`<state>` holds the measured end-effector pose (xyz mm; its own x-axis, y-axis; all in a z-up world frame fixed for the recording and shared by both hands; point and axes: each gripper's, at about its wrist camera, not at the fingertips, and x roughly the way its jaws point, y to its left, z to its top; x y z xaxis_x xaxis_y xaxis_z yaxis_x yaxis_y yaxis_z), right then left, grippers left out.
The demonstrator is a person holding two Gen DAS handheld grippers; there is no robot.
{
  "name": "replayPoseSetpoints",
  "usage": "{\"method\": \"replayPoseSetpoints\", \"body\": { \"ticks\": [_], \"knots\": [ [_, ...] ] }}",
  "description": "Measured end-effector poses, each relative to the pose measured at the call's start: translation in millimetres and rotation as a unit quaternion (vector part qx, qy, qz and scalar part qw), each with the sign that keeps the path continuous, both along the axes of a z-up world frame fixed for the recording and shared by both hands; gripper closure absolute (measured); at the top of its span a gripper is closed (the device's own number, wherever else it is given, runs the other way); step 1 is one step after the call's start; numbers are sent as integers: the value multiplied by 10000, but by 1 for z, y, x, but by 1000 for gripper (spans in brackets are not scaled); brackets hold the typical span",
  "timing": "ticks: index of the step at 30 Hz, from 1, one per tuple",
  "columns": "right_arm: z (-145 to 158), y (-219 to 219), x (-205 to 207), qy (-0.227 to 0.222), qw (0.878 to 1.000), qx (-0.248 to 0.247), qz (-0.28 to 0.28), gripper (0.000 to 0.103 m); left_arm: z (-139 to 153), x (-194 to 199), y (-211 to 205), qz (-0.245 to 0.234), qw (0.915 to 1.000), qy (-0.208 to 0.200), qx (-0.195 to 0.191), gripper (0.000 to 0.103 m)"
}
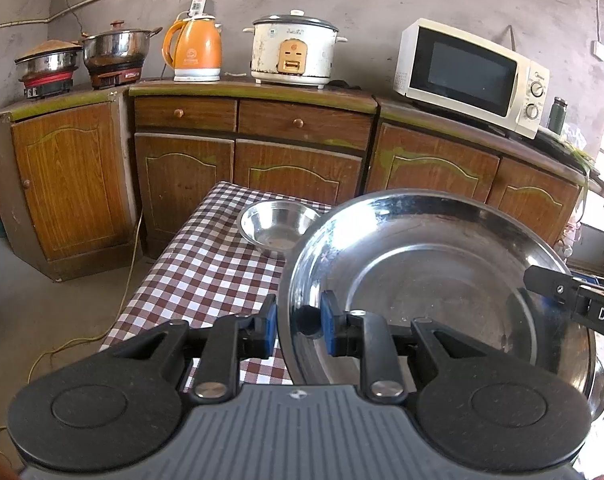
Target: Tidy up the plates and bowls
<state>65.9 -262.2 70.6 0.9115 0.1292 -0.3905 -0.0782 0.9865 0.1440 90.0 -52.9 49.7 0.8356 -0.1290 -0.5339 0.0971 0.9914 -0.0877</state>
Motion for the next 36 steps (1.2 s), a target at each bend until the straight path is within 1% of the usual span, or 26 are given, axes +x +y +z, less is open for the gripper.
{"method": "replayPoseSetpoints", "body": {
  "ticks": [14, 36],
  "knots": [
    [2, -7, -16, -63, 9999, 73, -113, 75, 0, -9, -10, -125, 9999, -8, 18, 79],
    [-6, -29, -40, -88, 9993, 164, -327, 75, -7, -21, -30, -381, 9993, 46, 13, 79]
  ]
}}
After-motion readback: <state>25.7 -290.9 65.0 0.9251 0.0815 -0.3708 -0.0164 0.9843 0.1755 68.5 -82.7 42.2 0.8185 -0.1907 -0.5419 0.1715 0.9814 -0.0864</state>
